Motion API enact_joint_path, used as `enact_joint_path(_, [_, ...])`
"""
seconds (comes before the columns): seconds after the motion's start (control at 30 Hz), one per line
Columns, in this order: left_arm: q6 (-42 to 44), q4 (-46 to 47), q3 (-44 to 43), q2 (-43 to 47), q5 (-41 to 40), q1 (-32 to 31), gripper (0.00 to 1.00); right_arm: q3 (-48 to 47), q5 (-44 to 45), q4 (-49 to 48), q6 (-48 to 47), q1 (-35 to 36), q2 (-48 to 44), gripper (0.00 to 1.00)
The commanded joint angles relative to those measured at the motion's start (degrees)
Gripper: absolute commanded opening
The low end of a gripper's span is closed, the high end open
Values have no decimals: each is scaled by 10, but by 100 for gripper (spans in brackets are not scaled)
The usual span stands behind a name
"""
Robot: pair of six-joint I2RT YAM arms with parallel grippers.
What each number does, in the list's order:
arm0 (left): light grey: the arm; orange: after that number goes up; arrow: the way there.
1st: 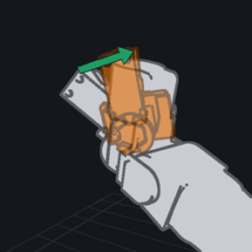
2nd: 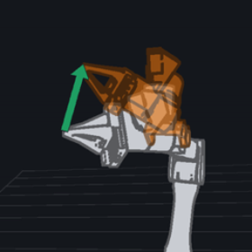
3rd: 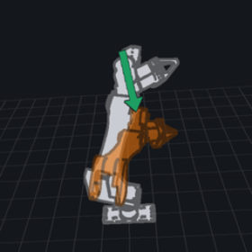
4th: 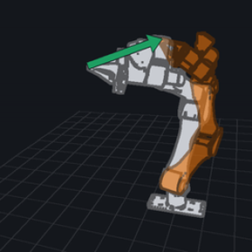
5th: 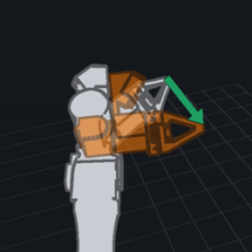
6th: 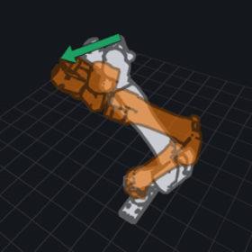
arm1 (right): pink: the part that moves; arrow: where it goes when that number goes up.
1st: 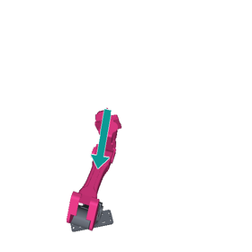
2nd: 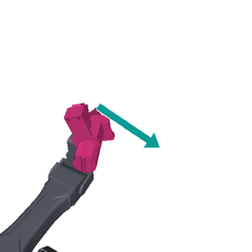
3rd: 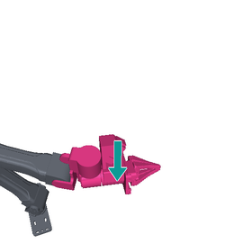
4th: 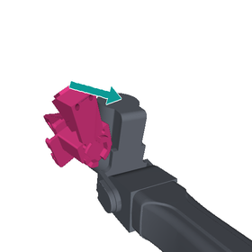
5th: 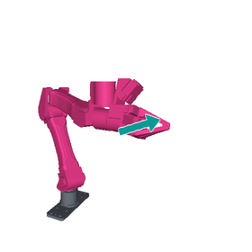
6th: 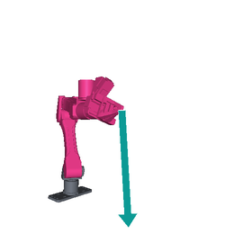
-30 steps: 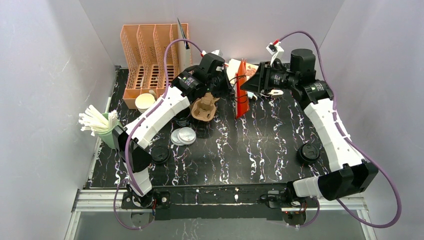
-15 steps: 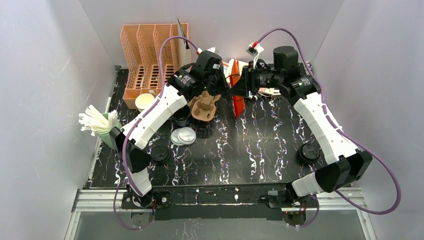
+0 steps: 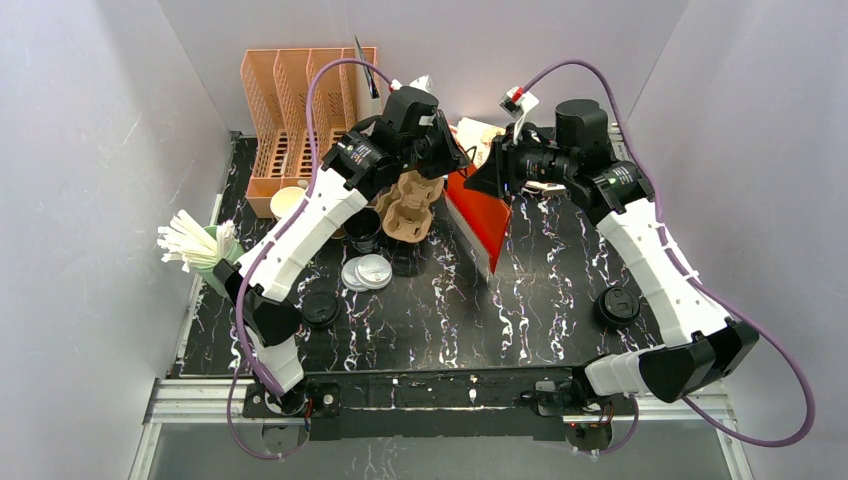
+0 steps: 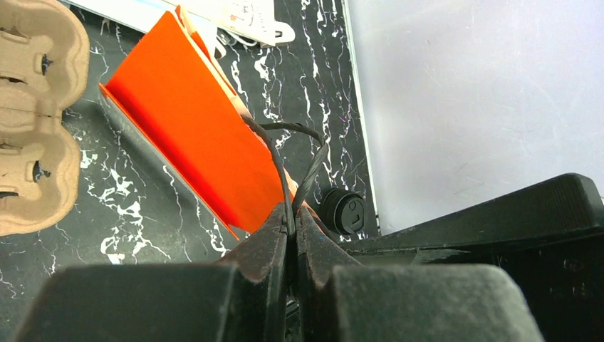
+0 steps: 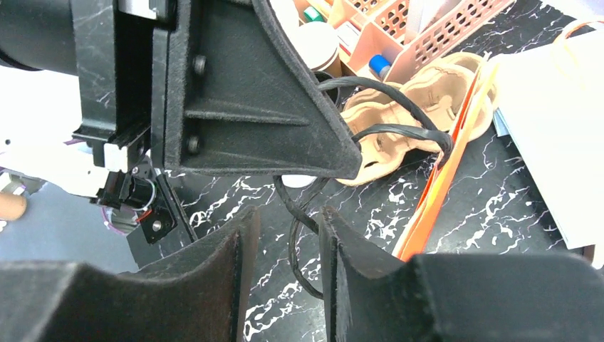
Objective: Pack the takeout coffee
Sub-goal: Adjust the takeout bag, then open the takeout bag at the center of the board.
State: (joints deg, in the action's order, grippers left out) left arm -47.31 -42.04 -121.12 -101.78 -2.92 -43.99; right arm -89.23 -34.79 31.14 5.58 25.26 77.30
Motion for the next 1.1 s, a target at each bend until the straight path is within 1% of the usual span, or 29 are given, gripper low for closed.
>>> enact_joint_path(0.0, [-11,4,-18,26,15,-1,3,-34,11,-11,2,1,5,44])
enact_joint_path(0.1, [-15,4,-11,27,18,-1,3,-34,1,-19,15,1,-1,53])
enact_joint_path(0.17, [-23,3,-8,28,18,-1,3,-31,-4,-19,21,1,-2,53])
enact_joint_path(0.3, [-32,3,-6,27,24,-1,3,-36,1,-4,19,1,6,42])
enact_joint_path(0.4, [-36,6,-5,28,26,-1,4,-38,3,-3,20,1,8,39])
enact_joint_path(0.43, [-37,6,-4,29,27,-1,4,-39,5,-4,21,1,8,35])
enact_joint_path(0.5, [-38,6,1,32,27,-1,6,-44,11,-2,23,1,10,21])
enact_joint_path(0.53, [-38,7,6,34,26,-1,8,-46,15,-2,24,1,9,14])
enact_joint_path(0.57, [-38,6,11,37,24,0,13,-46,22,-2,26,1,8,12])
enact_joint_path(0.63, [-41,5,27,45,16,2,26,-41,39,-4,32,1,-1,3])
enact_joint_path(0.67, [-45,6,38,52,15,7,31,-34,48,-6,34,1,-5,1])
enact_joint_path(0.77, [-68,28,83,81,28,38,42,-15,71,-3,38,1,-16,1])
enact_joint_path(0.83, [-82,45,114,104,55,66,49,-4,83,-1,40,1,-24,1])
enact_joint_path(0.93, [-83,63,148,135,66,94,53,12,97,-4,53,1,-37,1])
enact_joint_path(1.07, [-78,88,182,154,100,101,54,32,106,-19,75,1,-51,1])
